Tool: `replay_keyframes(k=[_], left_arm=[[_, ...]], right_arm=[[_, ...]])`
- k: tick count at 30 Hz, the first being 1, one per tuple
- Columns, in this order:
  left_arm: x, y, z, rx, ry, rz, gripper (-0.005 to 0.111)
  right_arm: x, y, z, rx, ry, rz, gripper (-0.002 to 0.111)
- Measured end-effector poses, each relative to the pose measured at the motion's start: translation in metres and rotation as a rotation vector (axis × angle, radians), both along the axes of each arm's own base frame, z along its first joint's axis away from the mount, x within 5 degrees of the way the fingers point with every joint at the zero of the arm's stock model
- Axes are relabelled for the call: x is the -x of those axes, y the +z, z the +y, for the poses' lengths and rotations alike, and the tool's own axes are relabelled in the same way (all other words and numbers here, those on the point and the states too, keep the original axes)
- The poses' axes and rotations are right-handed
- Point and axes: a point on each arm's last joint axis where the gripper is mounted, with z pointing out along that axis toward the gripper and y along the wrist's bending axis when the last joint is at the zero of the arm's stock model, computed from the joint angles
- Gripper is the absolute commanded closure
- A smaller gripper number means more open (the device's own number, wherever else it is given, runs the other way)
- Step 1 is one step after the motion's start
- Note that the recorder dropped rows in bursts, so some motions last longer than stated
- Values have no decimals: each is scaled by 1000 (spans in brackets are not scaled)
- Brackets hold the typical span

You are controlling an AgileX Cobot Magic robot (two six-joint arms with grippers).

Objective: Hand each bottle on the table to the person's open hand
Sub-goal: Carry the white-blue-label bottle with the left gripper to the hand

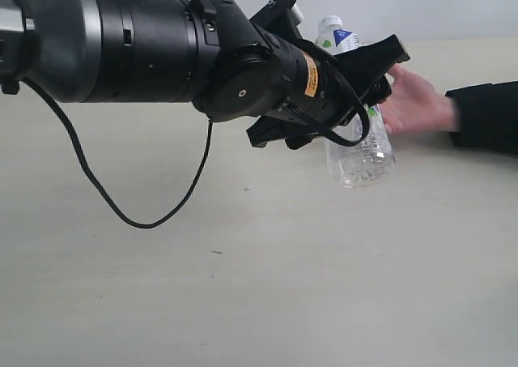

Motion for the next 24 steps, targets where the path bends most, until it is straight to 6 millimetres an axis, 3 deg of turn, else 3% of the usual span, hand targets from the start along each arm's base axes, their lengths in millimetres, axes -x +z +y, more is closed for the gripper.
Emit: replay_keyframes(k=[11,16,24], left_arm=[[-2,8,-8,103,-33,-74,107],[-1,14,-34,224,-109,-165,107],[-1,11,-74,242,-157,-177,107]], right_arm=[[0,0,0,0,0,0,105],[0,0,0,0,0,0,105],[0,0,0,0,0,0,105]])
